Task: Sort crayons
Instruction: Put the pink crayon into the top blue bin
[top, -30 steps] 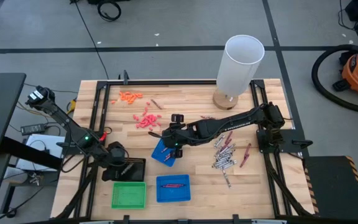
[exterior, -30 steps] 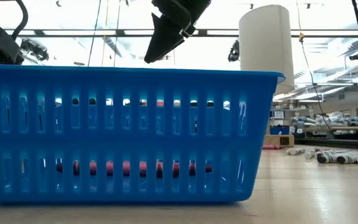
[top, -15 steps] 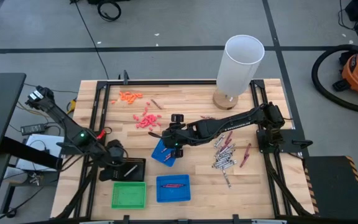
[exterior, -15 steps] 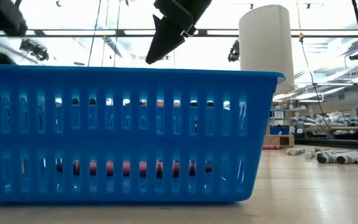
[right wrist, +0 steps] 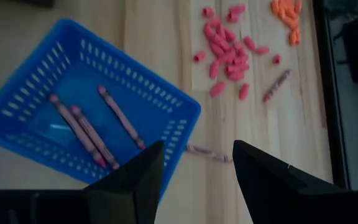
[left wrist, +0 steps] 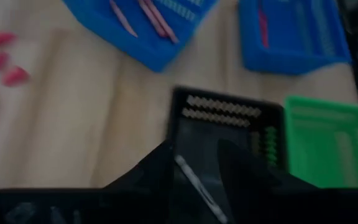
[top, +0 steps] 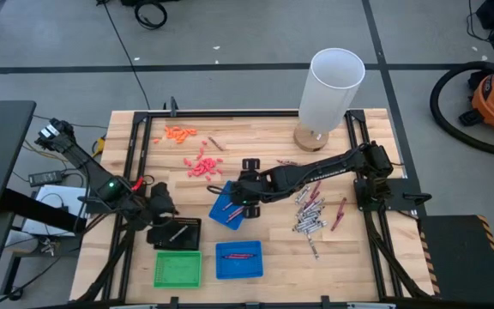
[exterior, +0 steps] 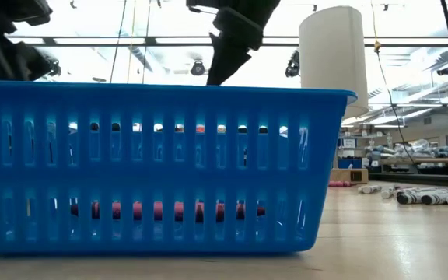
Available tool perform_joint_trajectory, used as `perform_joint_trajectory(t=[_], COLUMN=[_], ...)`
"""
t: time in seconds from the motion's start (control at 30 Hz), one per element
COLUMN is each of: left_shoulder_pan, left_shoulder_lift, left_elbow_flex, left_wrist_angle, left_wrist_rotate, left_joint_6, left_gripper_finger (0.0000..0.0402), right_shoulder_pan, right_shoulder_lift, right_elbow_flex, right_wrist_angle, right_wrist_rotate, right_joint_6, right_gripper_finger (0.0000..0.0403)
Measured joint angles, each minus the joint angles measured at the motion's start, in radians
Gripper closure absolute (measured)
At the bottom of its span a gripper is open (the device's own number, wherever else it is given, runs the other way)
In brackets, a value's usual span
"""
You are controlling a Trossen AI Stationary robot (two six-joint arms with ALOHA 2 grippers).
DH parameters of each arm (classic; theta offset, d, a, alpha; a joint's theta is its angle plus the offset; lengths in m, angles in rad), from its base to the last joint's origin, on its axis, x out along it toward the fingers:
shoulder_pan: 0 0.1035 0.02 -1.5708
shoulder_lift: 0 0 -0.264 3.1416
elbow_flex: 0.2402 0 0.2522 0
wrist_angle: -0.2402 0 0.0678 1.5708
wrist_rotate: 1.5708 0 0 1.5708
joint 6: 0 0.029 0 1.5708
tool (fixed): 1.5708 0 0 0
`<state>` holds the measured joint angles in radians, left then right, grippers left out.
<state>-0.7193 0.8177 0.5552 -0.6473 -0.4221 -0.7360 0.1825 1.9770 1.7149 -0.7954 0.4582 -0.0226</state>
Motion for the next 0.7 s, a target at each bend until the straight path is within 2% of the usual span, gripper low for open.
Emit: perform_joint_trajectory(t=[0.2, 0.37, 0.53, 0.7], left_shoulder_pan=[0.0, 0.0, 0.0, 0.02], left_shoulder_lift=[0.0, 0.0, 0.0, 0.0], left_elbow_flex=[0.0, 0.0, -0.001, -0.001], left_wrist_angle=[0.0, 0.001, 0.016, 0.068], left_wrist_rotate=[-0.173, -0.32, -0.386, -0.407], left_joint_6=[0.027, 0.061, 0.11, 0.209], left_gripper_finger=[0.0269, 0.0269, 0.0269, 0.0269], right_shoulder_pan=[0.002, -0.003, -0.029, -0.089], right_shoulder_lift=[-0.004, -0.017, -0.018, -0.019], right_elbow_flex=[0.0, 0.0, -0.004, -0.063], right_wrist_angle=[-0.084, -0.118, -0.181, -0.121], right_wrist_rotate=[0.071, 0.076, 0.074, 0.065], right_joint_6=[0.029, 0.029, 0.018, -0.015], right_gripper_finger=[0.0204, 0.0204, 0.0207, 0.0216])
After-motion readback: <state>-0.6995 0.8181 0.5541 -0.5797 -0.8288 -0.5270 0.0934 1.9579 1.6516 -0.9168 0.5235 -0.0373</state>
